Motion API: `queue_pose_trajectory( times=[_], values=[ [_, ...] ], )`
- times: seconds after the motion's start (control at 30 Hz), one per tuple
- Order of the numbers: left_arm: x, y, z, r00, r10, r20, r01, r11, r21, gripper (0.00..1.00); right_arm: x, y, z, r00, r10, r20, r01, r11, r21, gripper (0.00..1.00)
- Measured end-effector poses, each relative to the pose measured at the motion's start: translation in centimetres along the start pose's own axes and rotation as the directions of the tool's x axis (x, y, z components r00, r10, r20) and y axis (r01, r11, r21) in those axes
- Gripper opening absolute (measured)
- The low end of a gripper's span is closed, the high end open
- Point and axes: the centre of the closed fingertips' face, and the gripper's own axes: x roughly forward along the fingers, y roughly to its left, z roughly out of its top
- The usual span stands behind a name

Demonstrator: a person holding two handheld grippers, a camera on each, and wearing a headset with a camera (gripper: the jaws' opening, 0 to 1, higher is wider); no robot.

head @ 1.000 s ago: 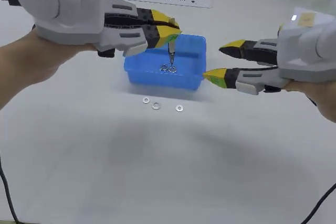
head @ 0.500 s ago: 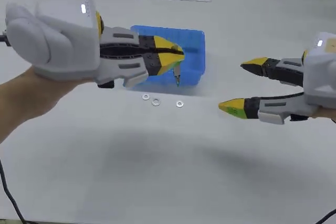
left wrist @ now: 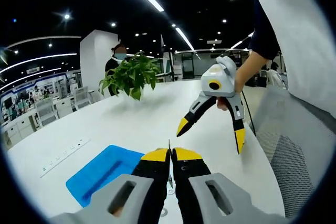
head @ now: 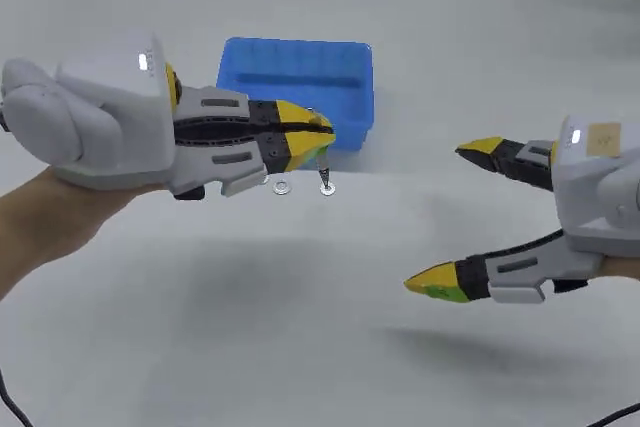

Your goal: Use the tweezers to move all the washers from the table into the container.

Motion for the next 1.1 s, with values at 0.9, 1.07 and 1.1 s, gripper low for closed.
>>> queue_pose_trajectory(
  times=[0.9, 1.07, 1.1],
  values=[
    [1.4, -0.2, -1.9, 0.9973, -0.051, -0.054, 0.052, 0.999, 0.011, 0.06, 0.0, 1.0, -0.4, 0.9993, 0.028, 0.026, -0.029, 0.999, 0.033, 1.0],
    [1.2, -0.1, -2.1, 0.9953, -0.058, -0.077, 0.058, 0.998, -0.002, 0.06, 0.5, 1.3, 0.1, 0.9983, 0.041, 0.041, -0.042, 0.998, 0.037, 0.98],
    [1.1, -0.2, -2.1, 0.9948, -0.062, -0.08, 0.062, 0.998, -0.003, 0.06, 0.7, 1.3, 0.4, 0.9978, 0.043, 0.05, -0.045, 0.999, 0.027, 0.97]
  ],
)
